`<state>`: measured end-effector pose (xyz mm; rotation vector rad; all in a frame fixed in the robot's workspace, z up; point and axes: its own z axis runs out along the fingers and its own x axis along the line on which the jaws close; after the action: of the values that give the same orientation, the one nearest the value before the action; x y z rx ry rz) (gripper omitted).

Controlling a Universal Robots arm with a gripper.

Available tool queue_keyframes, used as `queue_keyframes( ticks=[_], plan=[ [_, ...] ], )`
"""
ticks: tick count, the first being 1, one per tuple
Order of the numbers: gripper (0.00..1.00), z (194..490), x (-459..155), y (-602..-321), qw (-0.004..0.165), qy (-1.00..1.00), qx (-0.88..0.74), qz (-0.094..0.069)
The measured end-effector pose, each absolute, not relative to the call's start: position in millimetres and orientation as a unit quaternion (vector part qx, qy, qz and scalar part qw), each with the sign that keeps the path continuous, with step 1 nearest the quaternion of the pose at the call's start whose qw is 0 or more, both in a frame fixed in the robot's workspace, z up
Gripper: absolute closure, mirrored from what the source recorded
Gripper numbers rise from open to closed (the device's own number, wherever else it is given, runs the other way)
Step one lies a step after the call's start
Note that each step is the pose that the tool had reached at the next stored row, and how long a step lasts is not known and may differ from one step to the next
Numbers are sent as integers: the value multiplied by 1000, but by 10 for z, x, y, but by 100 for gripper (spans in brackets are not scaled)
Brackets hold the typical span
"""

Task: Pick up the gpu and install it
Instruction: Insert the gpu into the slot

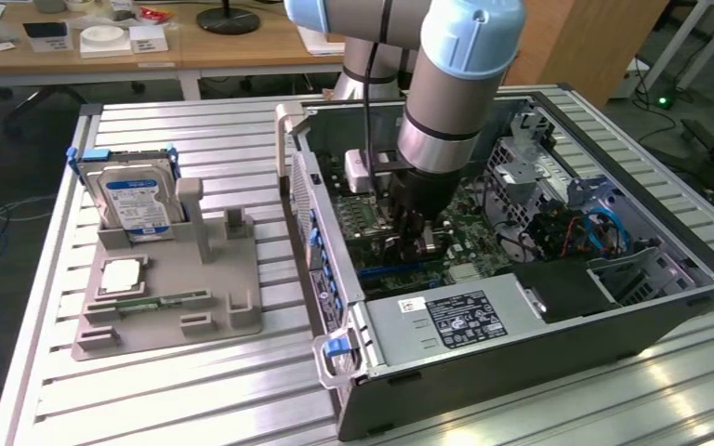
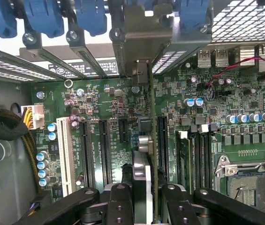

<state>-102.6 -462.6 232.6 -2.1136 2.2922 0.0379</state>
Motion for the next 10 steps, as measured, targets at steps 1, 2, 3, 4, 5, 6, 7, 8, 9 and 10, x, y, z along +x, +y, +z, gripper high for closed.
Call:
queue_keyframes(
  ticks=[1, 2, 3, 4, 5, 6, 7, 8, 9, 10],
  plan=[
    [72, 2324, -1026, -4626, 12, 735, -678, 12],
    [72, 2322, -1026, -4625, 12, 735, -678, 12],
    [72, 2320, -1026, -4625, 12, 735, -678, 12],
    [72, 2317, -1026, -4625, 12, 735, -678, 12],
    [72, 2314, -1026, -4625, 12, 735, -678, 12],
    [72, 2311, -1026, -4625, 12, 735, -678, 12],
    [72, 2307, -1026, -4625, 12, 735, -678, 12],
    [72, 2303, -1026, -4625, 12, 735, -678, 12],
    [72, 2299, -1026, -4625, 12, 735, -678, 12],
    [72, 2295, -1026, -4625, 12, 735, -678, 12]
  ],
)
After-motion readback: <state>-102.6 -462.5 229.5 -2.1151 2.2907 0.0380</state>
